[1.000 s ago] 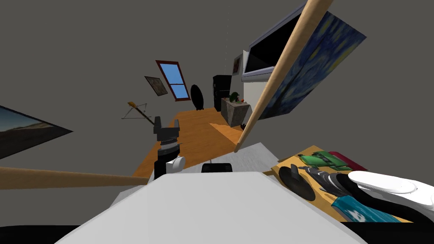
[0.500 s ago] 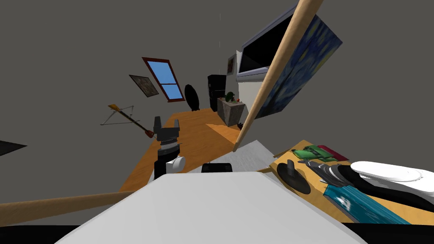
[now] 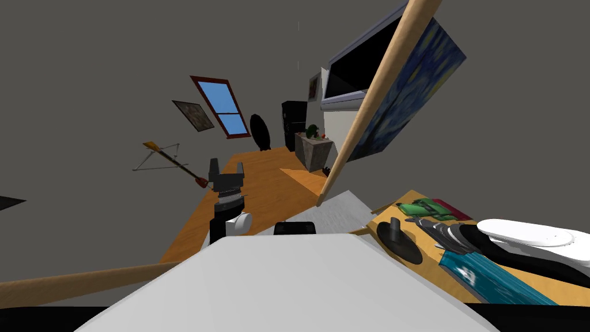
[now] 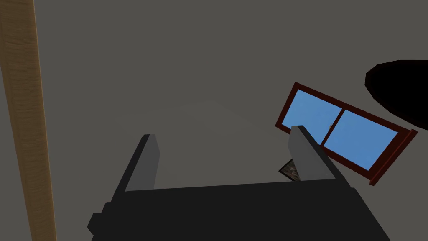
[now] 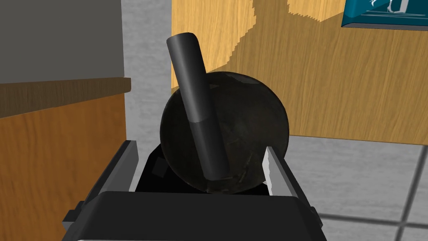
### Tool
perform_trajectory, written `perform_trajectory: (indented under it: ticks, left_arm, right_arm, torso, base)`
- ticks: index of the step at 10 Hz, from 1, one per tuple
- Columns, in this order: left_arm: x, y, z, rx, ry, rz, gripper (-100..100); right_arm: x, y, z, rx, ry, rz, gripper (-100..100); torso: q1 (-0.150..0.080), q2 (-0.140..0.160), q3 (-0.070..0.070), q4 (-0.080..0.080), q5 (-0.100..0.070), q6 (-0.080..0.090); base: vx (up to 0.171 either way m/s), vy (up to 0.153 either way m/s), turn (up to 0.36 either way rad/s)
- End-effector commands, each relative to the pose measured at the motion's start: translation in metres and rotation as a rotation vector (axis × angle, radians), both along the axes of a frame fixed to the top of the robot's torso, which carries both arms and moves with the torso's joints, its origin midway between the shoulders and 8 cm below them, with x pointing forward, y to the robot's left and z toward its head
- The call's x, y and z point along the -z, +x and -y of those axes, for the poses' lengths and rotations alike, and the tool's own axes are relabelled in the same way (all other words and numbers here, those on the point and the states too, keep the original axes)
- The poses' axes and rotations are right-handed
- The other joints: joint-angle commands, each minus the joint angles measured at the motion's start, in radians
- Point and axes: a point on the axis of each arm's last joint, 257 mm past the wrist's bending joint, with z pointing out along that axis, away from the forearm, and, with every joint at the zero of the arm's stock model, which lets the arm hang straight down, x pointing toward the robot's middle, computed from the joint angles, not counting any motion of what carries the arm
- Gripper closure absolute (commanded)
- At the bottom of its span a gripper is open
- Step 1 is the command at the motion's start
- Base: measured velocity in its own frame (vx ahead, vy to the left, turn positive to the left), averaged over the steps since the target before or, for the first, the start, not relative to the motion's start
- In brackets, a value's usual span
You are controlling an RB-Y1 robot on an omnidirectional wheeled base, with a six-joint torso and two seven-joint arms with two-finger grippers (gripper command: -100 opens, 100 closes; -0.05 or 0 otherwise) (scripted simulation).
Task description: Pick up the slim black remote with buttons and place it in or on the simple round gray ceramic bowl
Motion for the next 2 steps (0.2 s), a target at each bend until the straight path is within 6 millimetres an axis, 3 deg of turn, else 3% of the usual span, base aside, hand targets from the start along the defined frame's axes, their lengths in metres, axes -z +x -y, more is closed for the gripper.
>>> perform_trajectory:
  ticks: [1, 2]
  left_arm:
    - [0.0, 0.0, 0.0, 0.0, 0.0, 0.0, 0]
    - [0.0, 0.0, 0.0, 0.0, 0.0, 0.0, 0]
  right_arm:
    - [0.0, 0.0, 0.0, 0.0, 0.0, 0.0, 0]
    - [0.0, 0.0, 0.0, 0.0, 0.0, 0.0, 0]
  torso:
    - [0.0, 0.0, 0.0, 0.0, 0.0, 0.0]
    - [0.0, 0.0, 0.0, 0.0, 0.0, 0.0]
  base:
    - [0.0, 0.0, 0.0]
    - [0.0, 0.0, 0.0]
